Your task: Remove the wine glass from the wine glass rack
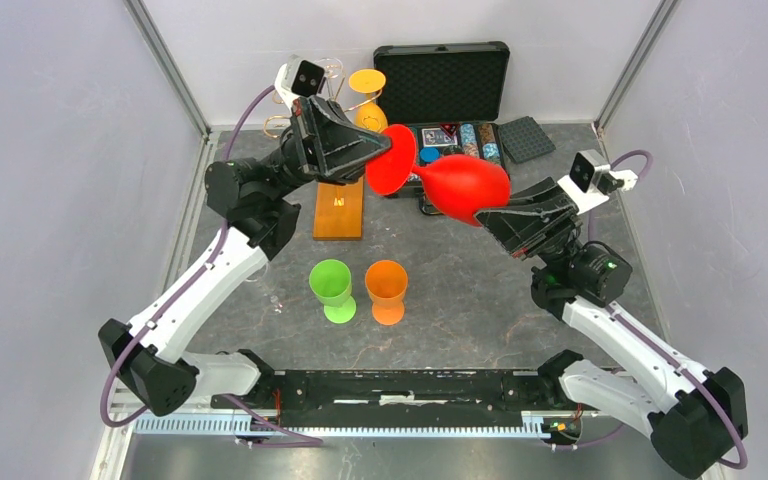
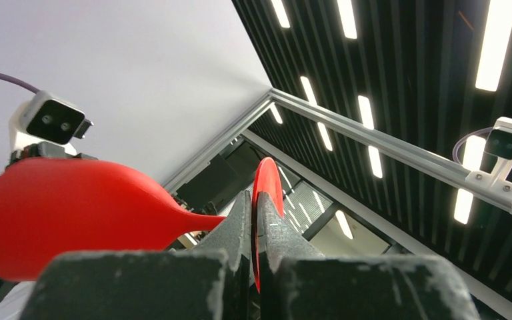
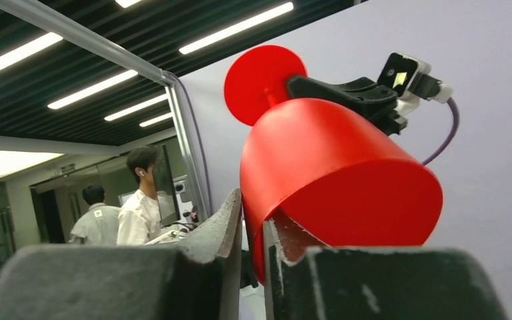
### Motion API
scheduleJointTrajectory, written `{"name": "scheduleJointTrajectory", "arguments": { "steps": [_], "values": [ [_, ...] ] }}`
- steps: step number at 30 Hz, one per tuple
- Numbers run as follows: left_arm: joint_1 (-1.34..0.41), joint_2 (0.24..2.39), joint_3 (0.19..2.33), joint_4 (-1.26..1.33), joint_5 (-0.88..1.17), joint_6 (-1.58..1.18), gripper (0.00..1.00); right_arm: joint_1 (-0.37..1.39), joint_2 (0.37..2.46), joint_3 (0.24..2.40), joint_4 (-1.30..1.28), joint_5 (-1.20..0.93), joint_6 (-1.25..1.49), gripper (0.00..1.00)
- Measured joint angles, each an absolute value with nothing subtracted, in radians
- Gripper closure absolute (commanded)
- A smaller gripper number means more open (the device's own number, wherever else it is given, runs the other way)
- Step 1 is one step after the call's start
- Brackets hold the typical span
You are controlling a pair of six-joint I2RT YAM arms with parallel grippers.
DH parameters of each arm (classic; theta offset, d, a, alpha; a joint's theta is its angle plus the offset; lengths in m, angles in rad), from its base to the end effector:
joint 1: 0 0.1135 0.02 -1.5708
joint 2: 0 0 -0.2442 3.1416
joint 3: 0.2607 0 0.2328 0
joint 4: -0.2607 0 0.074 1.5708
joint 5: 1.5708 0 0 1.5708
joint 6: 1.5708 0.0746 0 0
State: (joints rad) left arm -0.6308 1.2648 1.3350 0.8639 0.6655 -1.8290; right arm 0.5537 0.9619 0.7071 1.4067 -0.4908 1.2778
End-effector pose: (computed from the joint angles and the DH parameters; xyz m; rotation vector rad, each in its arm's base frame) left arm 0.1711 -0.1820 0.5287 0.2494 1.1696 -2.4555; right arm 0.1261 0.1193 0.4429 -0.3588 0.6490 1.8634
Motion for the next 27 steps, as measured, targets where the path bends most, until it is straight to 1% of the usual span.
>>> {"name": "scheduleJointTrajectory", "arguments": {
  "steps": [1, 2, 3, 4, 6, 7, 10, 12, 14, 18, 22, 24, 27],
  "values": [
    [-0.631, 1.27, 1.336, 0.871, 0.665, -1.836, 0.94, 0.554, 0.966, 0.707, 1.411, -0.496, 1.289, 0.98],
    [-0.63, 1.274, 1.336, 0.874, 0.664, -1.839, 0.88, 0.554, 0.97, 0.707, 1.418, -0.501, 1.299, 1.0],
    [-0.628, 1.277, 1.336, 0.873, 0.663, -1.84, 0.79, 0.554, 0.971, 0.709, 1.431, -0.506, 1.311, 1.0],
    [-0.627, 1.281, 1.336, 0.872, 0.663, -1.842, 0.73, 0.556, 0.97, 0.712, 1.44, -0.508, 1.315, 1.0],
    [-0.628, 1.283, 1.336, 0.865, 0.667, -1.84, 0.57, 0.556, 0.964, 0.716, 1.443, -0.513, 1.315, 1.0],
    [-0.63, 1.283, 1.336, 0.862, 0.671, -1.837, 0.46, 0.556, 0.963, 0.716, 1.442, -0.514, 1.312, 1.0],
    [-0.631, 1.277, 1.336, 0.839, 0.684, -1.807, 0.27, 0.555, 0.957, 0.716, 1.412, -0.513, 1.285, 1.0],
    [-0.631, 1.267, 1.336, 0.802, 0.686, -1.767, 0.18, 0.555, 0.936, 0.716, 1.359, -0.51, 1.246, 1.0],
    [-0.631, 1.245, 1.336, 0.732, 0.685, -1.697, 0.13, 0.555, 0.898, 0.716, 1.279, -0.497, 1.187, 1.0],
    [-0.63, 1.179, 1.336, 0.565, 0.681, -1.512, 0.06, 0.555, 0.773, 0.731, 1.017, -0.437, 0.982, 1.0],
    [-0.63, 1.11, 1.353, 0.329, 0.652, -1.246, 0.01, 0.555, 0.697, 0.882, 0.577, -0.319, 0.738, 1.0],
    [-0.63, 1.089, 1.383, 0.177, 0.605, -1.09, 0.0, 0.555, 0.688, 0.978, 0.356, -0.243, 0.631, 1.0],
    [-0.63, 1.08, 1.431, -0.014, 0.501, -0.902, 0.0, 0.555, 0.691, 1.055, 0.097, -0.159, 0.511, 1.0]
  ]
}}
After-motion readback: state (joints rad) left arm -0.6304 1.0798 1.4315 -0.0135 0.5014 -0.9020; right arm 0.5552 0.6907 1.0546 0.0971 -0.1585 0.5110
